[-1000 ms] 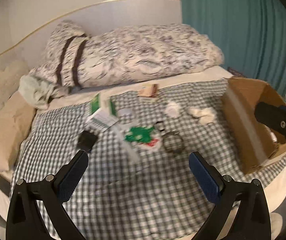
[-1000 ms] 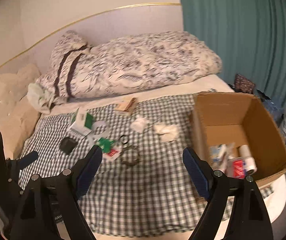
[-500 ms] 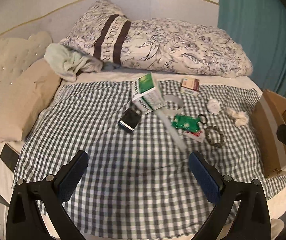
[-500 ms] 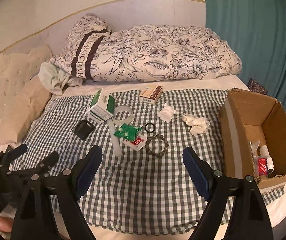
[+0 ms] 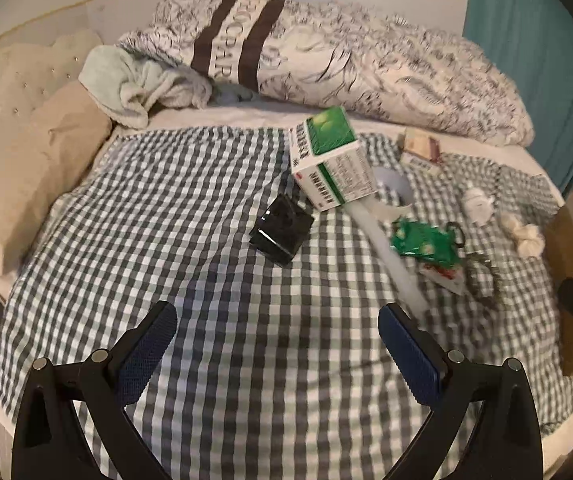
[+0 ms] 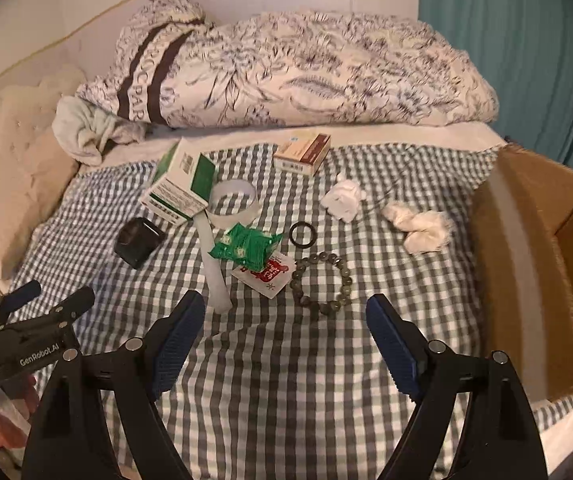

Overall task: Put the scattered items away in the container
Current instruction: 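Move both tools back over the remaining items on the cloth, then grasp the black pouch with the left tool while the right tool grasps the bead bracelet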

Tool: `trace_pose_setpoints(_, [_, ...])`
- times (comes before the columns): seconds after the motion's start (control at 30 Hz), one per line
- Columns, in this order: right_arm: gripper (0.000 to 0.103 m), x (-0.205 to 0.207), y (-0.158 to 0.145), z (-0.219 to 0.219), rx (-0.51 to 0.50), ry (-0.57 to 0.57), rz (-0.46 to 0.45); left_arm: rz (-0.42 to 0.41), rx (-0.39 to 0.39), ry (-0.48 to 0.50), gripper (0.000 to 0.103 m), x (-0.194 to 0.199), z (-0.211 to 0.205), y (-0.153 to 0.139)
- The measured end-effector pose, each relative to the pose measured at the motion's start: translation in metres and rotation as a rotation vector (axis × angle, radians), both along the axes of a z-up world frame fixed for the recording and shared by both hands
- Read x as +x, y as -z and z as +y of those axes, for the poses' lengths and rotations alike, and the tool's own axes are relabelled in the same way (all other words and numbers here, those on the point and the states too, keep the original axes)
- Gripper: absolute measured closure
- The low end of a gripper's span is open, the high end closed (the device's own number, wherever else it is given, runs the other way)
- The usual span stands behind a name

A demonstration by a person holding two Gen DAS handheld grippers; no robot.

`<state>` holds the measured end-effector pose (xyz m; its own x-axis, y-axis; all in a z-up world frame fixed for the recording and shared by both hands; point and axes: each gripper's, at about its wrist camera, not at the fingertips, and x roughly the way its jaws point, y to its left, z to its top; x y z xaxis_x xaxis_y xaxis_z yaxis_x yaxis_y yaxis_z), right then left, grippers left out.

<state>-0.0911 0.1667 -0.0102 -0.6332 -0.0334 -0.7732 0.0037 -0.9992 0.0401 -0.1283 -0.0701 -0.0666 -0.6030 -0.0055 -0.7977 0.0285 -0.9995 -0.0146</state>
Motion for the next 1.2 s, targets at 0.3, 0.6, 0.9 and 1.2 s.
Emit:
trace_pose_setpoints(0.3, [0.02, -0.033, 0.058, 0.008, 0.053, -0.002, -0.082, -0.008, -0.007, -0.015, 0.0, -0.037, -0.003, 0.038])
trace_pose_setpoints(0.6, [0.02, -0.06, 0.103, 0.027, 0.025, 0.035, -0.147, 0.005, -0.022, -0.024, 0.0, -0.066, -0.007, 0.061])
trace_pose_setpoints(0.9, [0.02, -0.086, 0.122, 0.032, 0.042, 0.04, -0.168, 0.044, -0.068, -0.023, 0.0, -0.091, -0.005, 0.072])
trace_pose_setpoints(1.2, [0.031, -0.093, 0.132, 0.038, 0.041, 0.021, -0.171, 0.024, -0.12, -0.027, 0.003, -0.117, -0.004, 0.09])
